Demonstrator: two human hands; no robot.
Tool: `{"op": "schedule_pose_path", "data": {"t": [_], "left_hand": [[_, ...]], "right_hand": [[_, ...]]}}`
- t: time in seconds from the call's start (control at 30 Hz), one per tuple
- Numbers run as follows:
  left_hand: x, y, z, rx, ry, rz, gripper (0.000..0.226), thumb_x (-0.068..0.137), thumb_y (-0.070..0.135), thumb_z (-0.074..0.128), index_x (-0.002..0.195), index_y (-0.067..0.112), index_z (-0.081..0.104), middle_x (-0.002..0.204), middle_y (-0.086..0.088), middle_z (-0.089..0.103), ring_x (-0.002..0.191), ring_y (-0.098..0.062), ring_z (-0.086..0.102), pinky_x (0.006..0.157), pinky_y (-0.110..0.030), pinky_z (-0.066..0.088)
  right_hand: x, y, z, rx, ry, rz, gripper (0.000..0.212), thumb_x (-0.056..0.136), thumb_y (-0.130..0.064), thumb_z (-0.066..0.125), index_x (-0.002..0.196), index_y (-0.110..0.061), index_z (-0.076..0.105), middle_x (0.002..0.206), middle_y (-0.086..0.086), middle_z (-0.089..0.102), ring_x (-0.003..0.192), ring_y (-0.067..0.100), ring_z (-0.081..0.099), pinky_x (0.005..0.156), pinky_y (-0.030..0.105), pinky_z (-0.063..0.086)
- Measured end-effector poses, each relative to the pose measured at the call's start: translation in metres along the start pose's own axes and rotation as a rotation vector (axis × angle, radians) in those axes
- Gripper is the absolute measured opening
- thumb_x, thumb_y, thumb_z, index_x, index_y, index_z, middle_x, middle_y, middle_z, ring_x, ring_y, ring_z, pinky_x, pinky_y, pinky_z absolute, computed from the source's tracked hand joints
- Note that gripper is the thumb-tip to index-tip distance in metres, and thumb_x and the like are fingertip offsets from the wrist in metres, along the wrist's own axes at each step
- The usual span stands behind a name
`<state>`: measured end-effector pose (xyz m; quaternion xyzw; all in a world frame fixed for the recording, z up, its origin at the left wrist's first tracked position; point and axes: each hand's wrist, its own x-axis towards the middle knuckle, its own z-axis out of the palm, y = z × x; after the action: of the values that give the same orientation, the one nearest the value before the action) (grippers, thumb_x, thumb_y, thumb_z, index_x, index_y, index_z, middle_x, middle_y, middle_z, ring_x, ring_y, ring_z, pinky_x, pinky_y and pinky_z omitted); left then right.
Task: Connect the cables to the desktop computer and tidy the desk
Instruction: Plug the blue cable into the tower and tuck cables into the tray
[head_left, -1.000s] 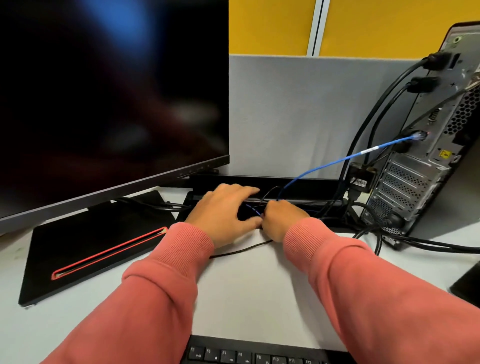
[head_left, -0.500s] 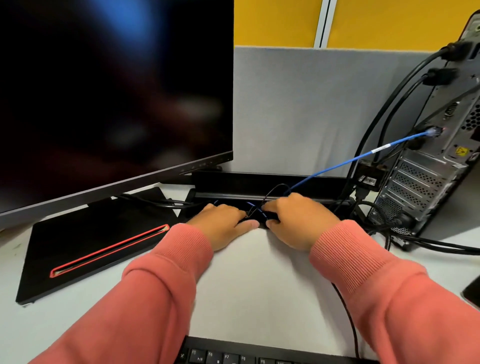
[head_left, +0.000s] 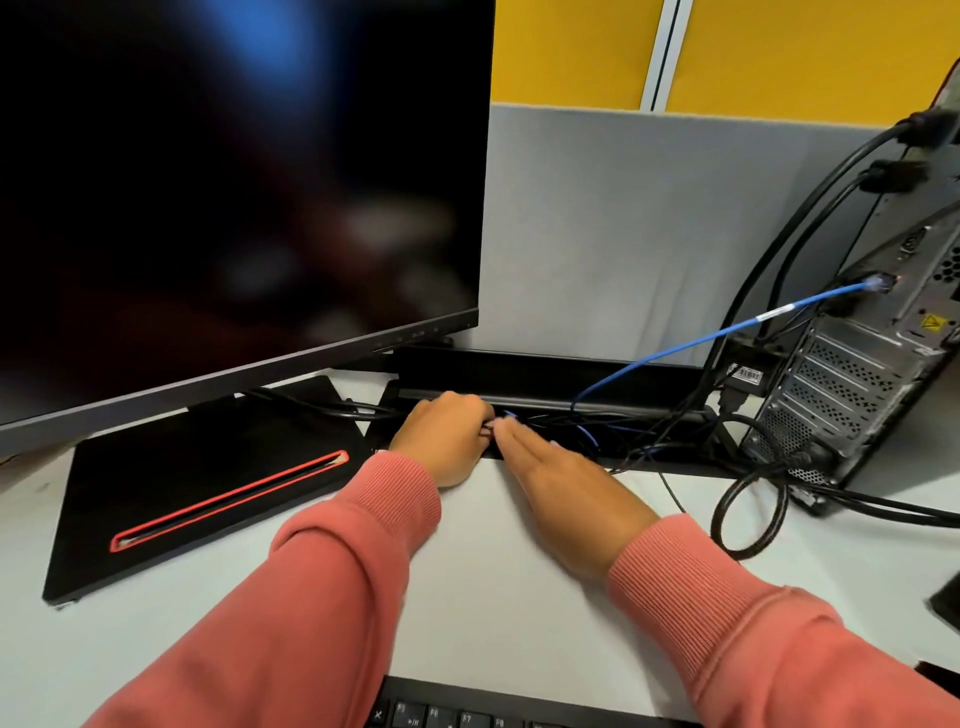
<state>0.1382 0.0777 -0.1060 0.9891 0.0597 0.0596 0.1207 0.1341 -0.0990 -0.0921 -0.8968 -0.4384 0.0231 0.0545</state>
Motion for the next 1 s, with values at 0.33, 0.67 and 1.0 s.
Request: {"op": "schedule_pose_path", "data": {"t": [0.33, 0.67, 1.0], "left_hand": [[-0.009, -0.007, -0.011, -0.236, -0.065, -0.080, 0.051, 0.099, 0.011, 0.051, 0.147, 0.028, 0.054, 0.147, -0.009, 0.055, 0.132, -0.028, 0.054, 0.113, -0.039, 0.044], [-0.033, 0.011, -0.036, 0.494, 0.034, -0.151, 0.038, 0.101, 0.031, 0.056, 0.138, 0.024, 0.049, 0.133, -0.006, 0.055, 0.127, -0.031, 0.046, 0.095, -0.042, 0.042], [-0.027, -0.002, -0.039, 0.336, 0.126, -0.139, 0.014, 0.098, 0.015, 0.064, 0.112, 0.015, 0.068, 0.102, -0.007, 0.051, 0.094, -0.033, 0.064, 0.069, -0.039, 0.047]], "right_hand": [[0.036, 0.020, -0.004, -0.056, -0.132, 0.156, 0.029, 0.097, -0.017, 0.035, 0.116, -0.018, 0.057, 0.117, 0.008, 0.064, 0.104, 0.030, 0.061, 0.086, 0.043, 0.051], [0.048, 0.019, -0.012, 0.058, -0.224, 0.324, 0.061, 0.104, -0.055, 0.020, 0.124, -0.016, 0.063, 0.136, 0.012, 0.058, 0.128, 0.032, 0.052, 0.108, 0.047, 0.035], [0.043, 0.020, -0.005, -0.177, -0.019, 0.214, 0.050, 0.108, -0.042, 0.023, 0.112, -0.014, 0.065, 0.108, 0.013, 0.067, 0.099, 0.036, 0.065, 0.078, 0.040, 0.046]]}}
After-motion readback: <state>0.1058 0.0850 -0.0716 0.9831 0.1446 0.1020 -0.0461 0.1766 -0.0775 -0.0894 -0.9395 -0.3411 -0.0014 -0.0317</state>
